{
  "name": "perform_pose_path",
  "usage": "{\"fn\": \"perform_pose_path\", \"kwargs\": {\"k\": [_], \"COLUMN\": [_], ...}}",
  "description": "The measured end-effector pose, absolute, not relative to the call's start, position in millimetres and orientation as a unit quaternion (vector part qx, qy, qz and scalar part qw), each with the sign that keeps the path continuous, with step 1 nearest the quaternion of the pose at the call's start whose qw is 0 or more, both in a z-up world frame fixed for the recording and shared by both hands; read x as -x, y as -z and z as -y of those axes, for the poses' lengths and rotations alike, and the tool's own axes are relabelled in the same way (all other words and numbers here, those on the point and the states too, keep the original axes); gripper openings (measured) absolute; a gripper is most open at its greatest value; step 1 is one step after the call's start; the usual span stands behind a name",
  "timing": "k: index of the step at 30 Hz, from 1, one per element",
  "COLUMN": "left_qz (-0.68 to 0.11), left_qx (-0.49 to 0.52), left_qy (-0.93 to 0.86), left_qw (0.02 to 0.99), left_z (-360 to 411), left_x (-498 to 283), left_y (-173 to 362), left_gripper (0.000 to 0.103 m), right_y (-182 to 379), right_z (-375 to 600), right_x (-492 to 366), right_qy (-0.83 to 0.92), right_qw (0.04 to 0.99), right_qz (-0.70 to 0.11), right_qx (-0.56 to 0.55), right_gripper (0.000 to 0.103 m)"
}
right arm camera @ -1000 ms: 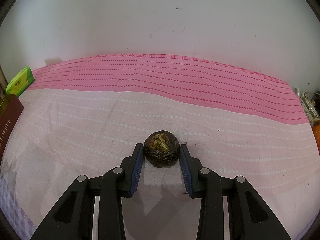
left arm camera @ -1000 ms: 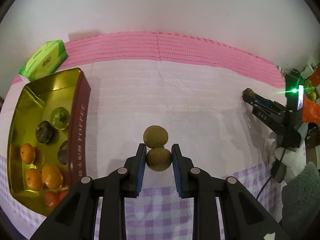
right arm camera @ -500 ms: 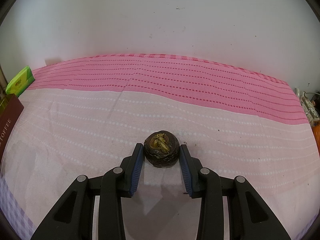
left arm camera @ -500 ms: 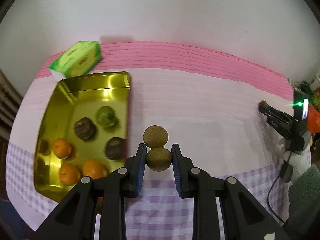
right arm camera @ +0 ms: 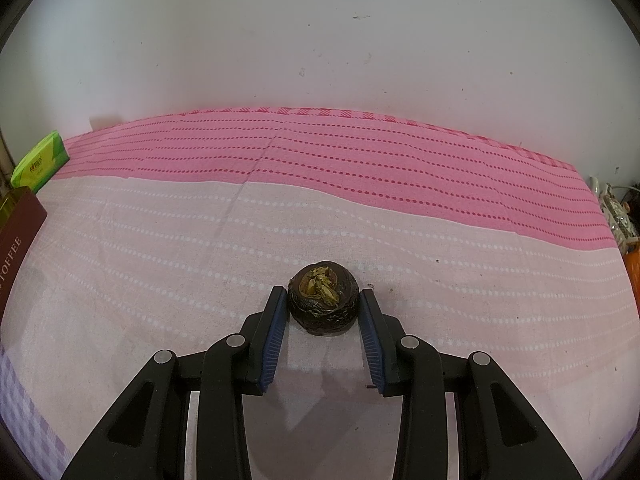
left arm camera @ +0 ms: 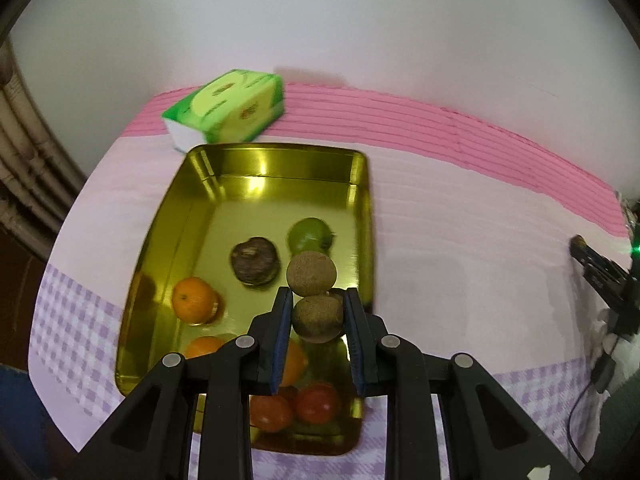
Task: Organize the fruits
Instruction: 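Carry the two small olive-green fruits over the gold tin with the left gripper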
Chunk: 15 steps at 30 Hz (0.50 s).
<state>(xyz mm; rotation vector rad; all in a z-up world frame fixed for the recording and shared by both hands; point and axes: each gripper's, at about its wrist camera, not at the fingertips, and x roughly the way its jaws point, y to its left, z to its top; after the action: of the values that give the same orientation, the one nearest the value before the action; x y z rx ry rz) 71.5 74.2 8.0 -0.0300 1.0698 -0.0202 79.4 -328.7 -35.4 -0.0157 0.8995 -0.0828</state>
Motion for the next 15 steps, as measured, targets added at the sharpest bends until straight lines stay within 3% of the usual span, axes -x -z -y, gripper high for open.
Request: {"fn": "perform_pose_path", "kwargs": {"k": [15], "left_qz": [-0.528], "left_qx": [0.021], "left_qy": [-0.033], "left_qw": [0.848], "left_z": [-105], "left_x": [-86], "left_y": [16], "left_gripper": [0.022], "right_y": [35], "right_z": [329], "right_x": [-81], "right_qy": [0.04], "right_qw": [0.9], "right_qz": [-0.435], "right_qx": [0.009], "right_gripper": [0.038]}}
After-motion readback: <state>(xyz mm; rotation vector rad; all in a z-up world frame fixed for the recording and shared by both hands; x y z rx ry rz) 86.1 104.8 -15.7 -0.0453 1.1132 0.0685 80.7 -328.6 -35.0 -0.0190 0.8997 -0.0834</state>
